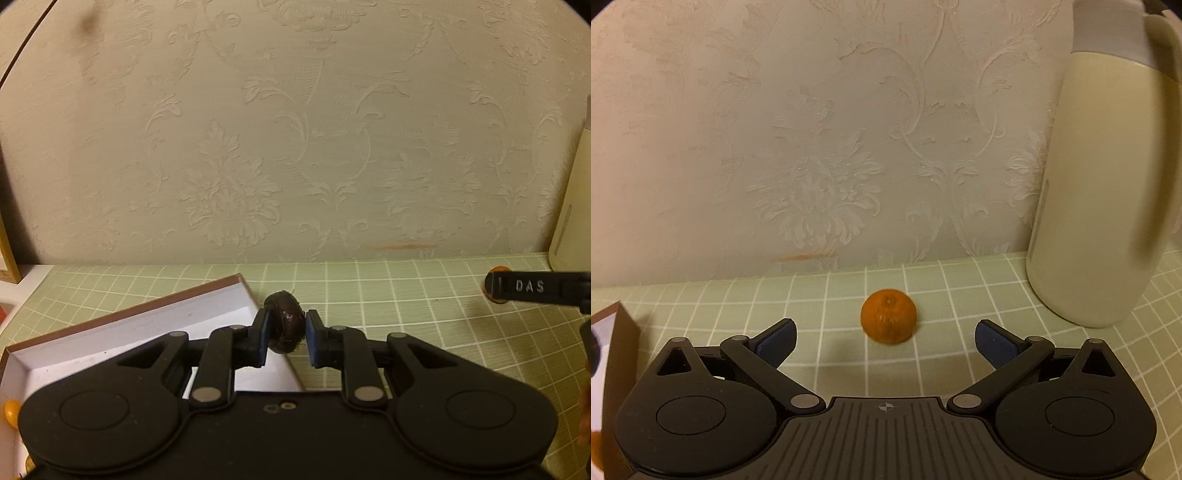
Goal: Organize fruits
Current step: 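Hold the dried fruit in the left tool while the right tool grasps the last kumquat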
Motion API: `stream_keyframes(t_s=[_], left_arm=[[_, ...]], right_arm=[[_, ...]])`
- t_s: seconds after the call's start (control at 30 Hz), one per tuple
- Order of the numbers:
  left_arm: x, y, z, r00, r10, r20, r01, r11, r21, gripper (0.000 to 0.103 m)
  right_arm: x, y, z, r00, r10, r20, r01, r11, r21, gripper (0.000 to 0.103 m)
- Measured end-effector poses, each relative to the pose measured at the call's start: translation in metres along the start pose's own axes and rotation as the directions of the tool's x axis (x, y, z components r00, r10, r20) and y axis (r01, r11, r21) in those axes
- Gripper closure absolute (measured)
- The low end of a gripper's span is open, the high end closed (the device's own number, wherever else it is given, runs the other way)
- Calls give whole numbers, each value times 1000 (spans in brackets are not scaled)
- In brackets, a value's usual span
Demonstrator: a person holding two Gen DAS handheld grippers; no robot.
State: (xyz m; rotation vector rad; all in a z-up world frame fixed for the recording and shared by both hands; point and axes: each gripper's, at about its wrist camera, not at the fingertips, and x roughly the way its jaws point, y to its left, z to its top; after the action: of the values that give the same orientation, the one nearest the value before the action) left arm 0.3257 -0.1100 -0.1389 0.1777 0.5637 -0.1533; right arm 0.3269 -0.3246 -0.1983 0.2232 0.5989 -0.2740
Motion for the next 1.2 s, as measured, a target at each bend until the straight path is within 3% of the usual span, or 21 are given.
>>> stream_keyframes(t_s=[0.07, 0.1, 0.13, 0.5, 0.57, 0.6, 0.63, 0.9, 0.93, 1.2], left_arm=[[1, 2, -1, 1000, 4, -1, -4, 1000, -3, 92], [1, 3, -1, 1000, 8, -1, -8, 1000, -4, 92], [1, 4, -2, 1000, 11, -3, -11, 1000, -7, 92], [-4, 20, -4, 999, 34, -8, -34, 999, -36, 92], [-5, 22, -5, 999, 38, -12, -38, 999, -38, 92], [-6, 24, -5, 999, 42, -12, -42, 998, -41, 92], [-6, 25, -6, 999, 46, -11, -46, 998, -42, 92], [-10, 38, -8, 998, 68, -14, -69, 996, -56, 92], [-10, 40, -8, 997, 70, -15, -71, 996, -59, 92], [-15, 52, -9, 996, 93, -17, -94, 993, -74, 92]], right_arm=[[7, -1, 2, 1000, -11, -7, 11, 1000, -3, 11], [11, -1, 3, 1000, -7, -20, 7, 1000, 2, 27], [14, -2, 4, 999, -3, -34, 3, 1000, 9, 32], [36, 2, 8, 998, -21, -55, 21, 1000, 3, 32], [38, 3, 8, 998, -10, -61, 10, 1000, 11, 36], [39, 3, 9, 998, -5, -61, 6, 1000, 10, 47], [40, 4, 9, 998, -5, -64, 6, 1000, 6, 50], [52, 5, 10, 996, -14, -90, 15, 1000, 13, 52], [52, 5, 10, 996, -12, -86, 14, 1000, 18, 61], [46, 13, 7, 997, 19, -78, -18, 1000, 11, 61]])
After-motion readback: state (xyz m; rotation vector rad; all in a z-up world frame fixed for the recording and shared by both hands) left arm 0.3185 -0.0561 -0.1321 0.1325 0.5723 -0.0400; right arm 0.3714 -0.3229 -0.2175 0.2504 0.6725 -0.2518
